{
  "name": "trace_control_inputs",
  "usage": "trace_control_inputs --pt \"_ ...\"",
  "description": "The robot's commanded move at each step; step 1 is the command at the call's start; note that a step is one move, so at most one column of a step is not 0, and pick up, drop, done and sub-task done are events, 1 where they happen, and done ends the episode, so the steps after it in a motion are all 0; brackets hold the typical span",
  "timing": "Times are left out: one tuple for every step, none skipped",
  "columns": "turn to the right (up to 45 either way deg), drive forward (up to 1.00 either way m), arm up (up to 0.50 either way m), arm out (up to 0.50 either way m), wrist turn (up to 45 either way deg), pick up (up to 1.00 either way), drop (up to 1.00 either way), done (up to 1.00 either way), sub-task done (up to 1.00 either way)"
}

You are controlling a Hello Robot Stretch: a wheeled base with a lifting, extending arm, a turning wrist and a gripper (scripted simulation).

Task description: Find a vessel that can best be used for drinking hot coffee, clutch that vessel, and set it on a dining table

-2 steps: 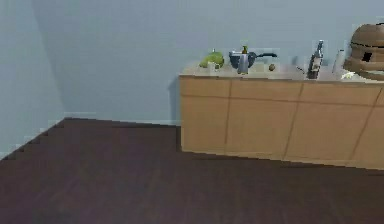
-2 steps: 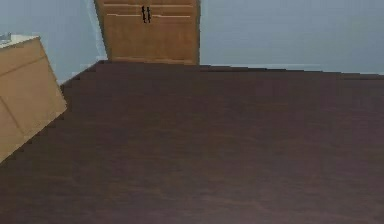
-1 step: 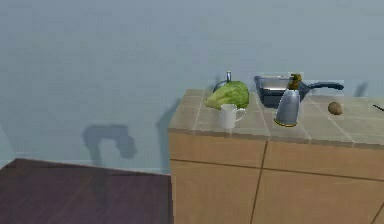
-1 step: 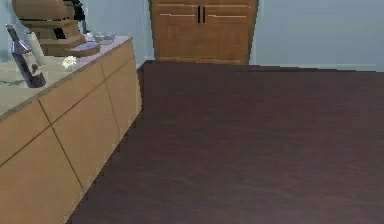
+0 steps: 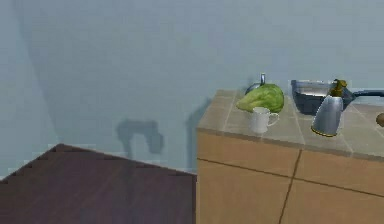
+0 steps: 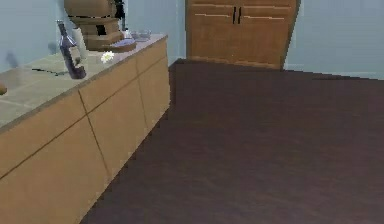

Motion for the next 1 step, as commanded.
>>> trace_control_inputs --pt "0.0 0.15 0.00 0.00 0.0 0.00 0.00 0.00 0.00"
